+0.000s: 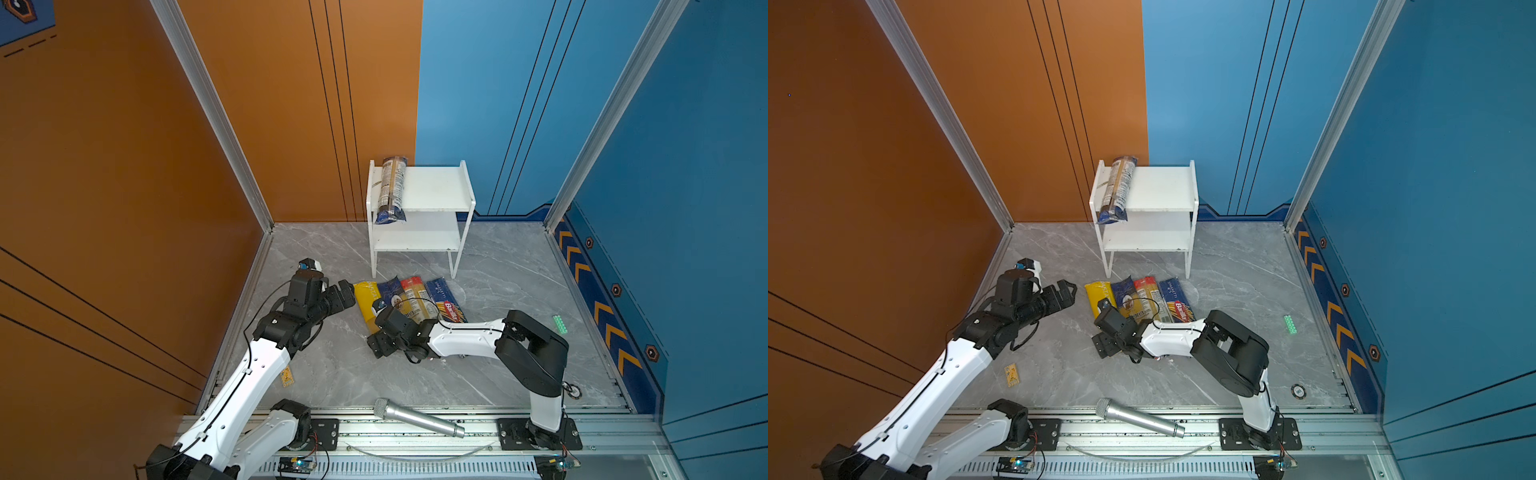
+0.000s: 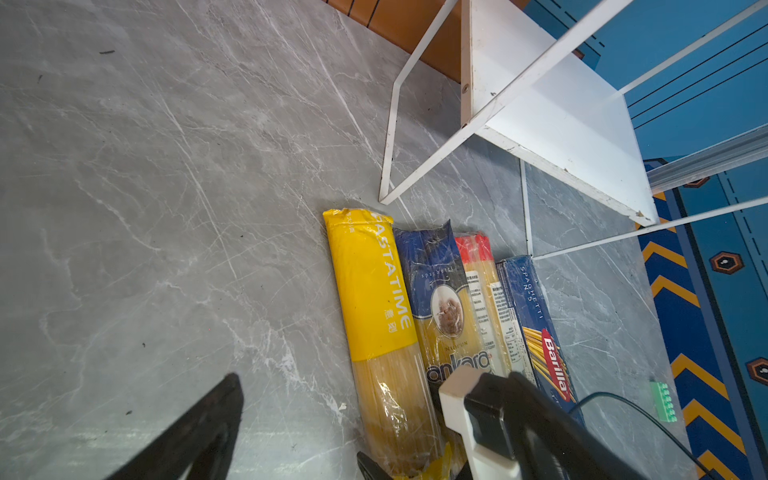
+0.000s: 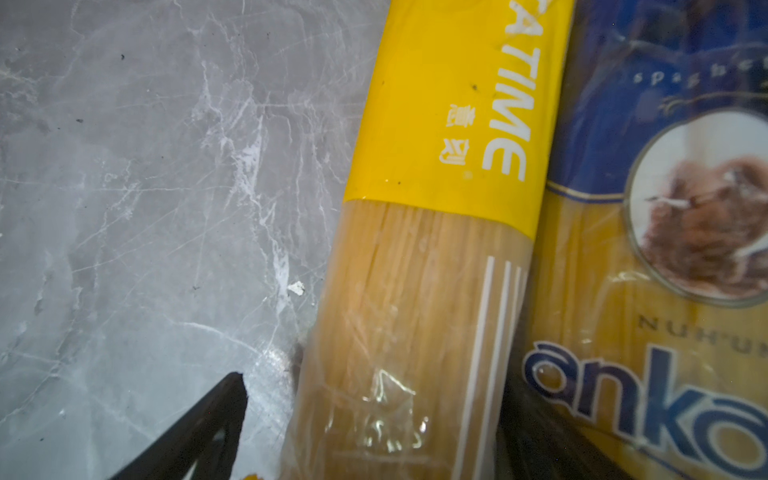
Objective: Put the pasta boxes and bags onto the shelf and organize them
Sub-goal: 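Lower the left gripper toward the yellow bag while the right gripper reaches over the packages, then close the right gripper around the yellow Pastatime bag's lower end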
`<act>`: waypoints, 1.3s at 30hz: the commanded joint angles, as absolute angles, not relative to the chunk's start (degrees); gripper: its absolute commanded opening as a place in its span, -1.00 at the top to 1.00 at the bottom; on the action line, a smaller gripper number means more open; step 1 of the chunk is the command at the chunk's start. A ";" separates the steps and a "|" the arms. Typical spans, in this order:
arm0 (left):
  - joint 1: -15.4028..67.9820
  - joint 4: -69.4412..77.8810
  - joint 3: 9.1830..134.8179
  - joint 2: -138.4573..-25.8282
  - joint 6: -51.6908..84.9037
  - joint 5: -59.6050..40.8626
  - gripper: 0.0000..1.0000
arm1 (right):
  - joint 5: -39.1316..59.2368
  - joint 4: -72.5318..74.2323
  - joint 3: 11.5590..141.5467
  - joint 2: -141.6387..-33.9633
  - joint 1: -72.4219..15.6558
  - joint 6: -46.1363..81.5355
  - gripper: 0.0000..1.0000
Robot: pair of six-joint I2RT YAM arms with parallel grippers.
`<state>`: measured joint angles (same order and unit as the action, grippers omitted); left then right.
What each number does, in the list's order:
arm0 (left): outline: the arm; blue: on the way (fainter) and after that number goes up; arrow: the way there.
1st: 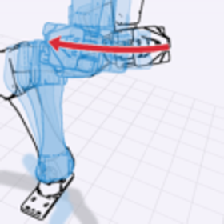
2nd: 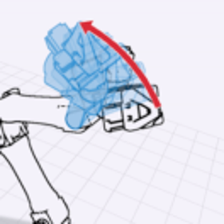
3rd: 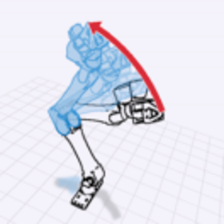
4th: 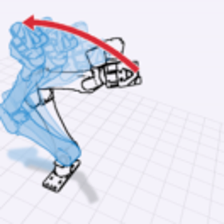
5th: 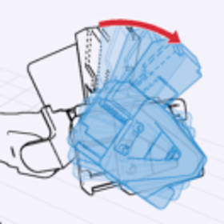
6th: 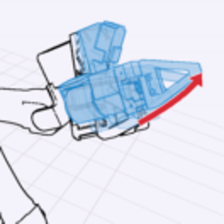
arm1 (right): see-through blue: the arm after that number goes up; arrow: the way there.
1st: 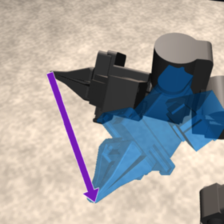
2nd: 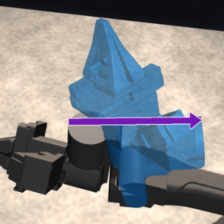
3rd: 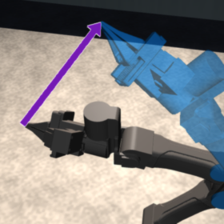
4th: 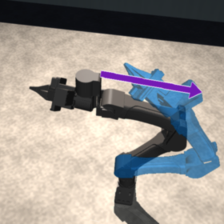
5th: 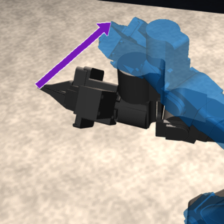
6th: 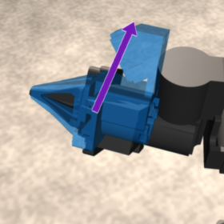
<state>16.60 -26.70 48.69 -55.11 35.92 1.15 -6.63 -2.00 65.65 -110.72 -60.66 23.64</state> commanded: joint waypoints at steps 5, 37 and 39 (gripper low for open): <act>16.00 -26.10 47.58 -54.58 36.56 0.10 -0.96 | -7.55 -6.24 66.30 -113.12 -61.18 24.34 -0.75; 16.00 -26.04 47.11 -54.53 37.00 0.25 -0.96 | -7.37 -8.53 68.75 -117.07 -61.48 24.96 -0.28; 16.00 -26.06 47.06 -54.58 37.10 0.26 -0.96 | -7.08 -8.61 68.91 -117.07 -61.41 24.96 -0.20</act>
<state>16.49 -26.52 48.01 -55.07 36.56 0.78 -8.91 -4.12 68.86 -114.04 -61.12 24.47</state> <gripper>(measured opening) 0.979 0.613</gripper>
